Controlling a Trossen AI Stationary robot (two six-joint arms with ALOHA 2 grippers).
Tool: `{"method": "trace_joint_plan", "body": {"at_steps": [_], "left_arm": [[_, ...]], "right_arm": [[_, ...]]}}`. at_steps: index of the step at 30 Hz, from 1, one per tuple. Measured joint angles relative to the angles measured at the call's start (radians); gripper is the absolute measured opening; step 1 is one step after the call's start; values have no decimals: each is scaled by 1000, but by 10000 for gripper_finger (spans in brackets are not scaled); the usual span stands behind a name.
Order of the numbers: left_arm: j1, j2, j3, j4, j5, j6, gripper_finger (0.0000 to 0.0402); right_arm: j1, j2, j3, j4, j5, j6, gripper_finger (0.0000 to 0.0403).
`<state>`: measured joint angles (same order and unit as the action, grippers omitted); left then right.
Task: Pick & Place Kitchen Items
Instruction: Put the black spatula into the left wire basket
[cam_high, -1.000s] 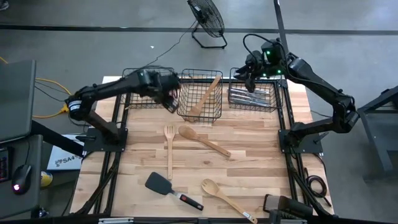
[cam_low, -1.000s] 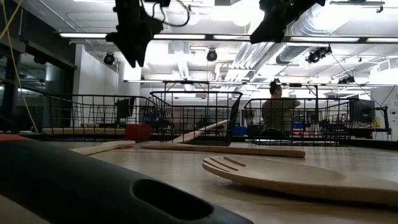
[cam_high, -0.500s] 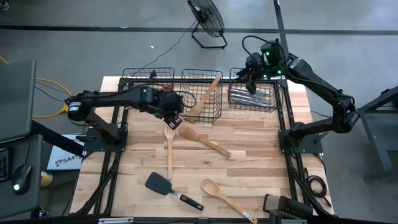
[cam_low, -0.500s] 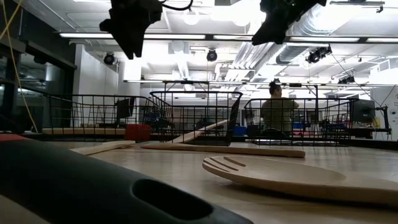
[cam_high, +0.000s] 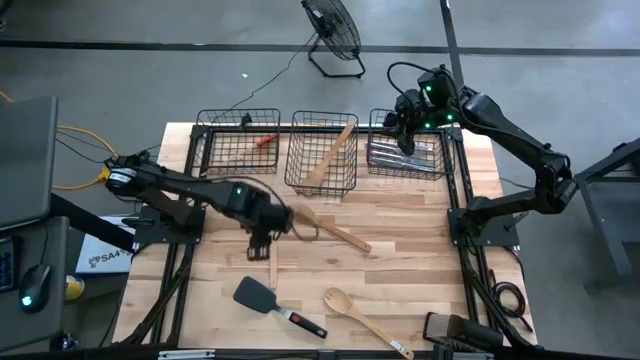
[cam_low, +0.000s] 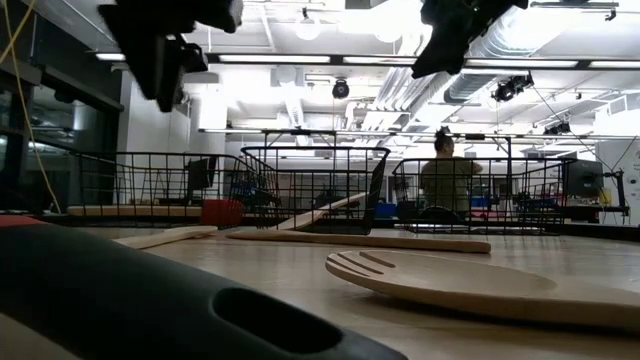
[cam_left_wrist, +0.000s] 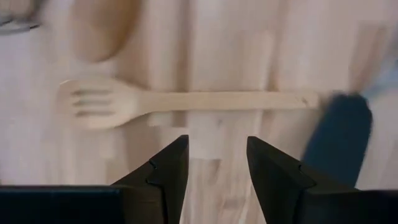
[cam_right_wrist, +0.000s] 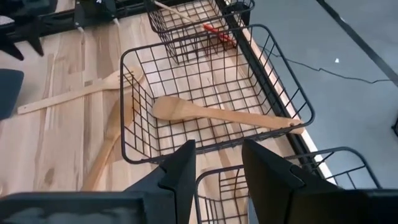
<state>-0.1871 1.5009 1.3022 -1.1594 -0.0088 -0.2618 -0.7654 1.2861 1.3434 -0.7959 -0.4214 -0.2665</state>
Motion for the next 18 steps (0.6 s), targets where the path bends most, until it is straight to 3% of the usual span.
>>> {"method": "trace_joint_plan", "body": {"at_steps": [9,18], "left_arm": [[-107,17,-107,306,85,134,164],[-279,157,-115,446,96,250,245]], "right_arm": [[0,0,0,-53,2,9,123],[0,0,0,-124,1,56,123]]}}
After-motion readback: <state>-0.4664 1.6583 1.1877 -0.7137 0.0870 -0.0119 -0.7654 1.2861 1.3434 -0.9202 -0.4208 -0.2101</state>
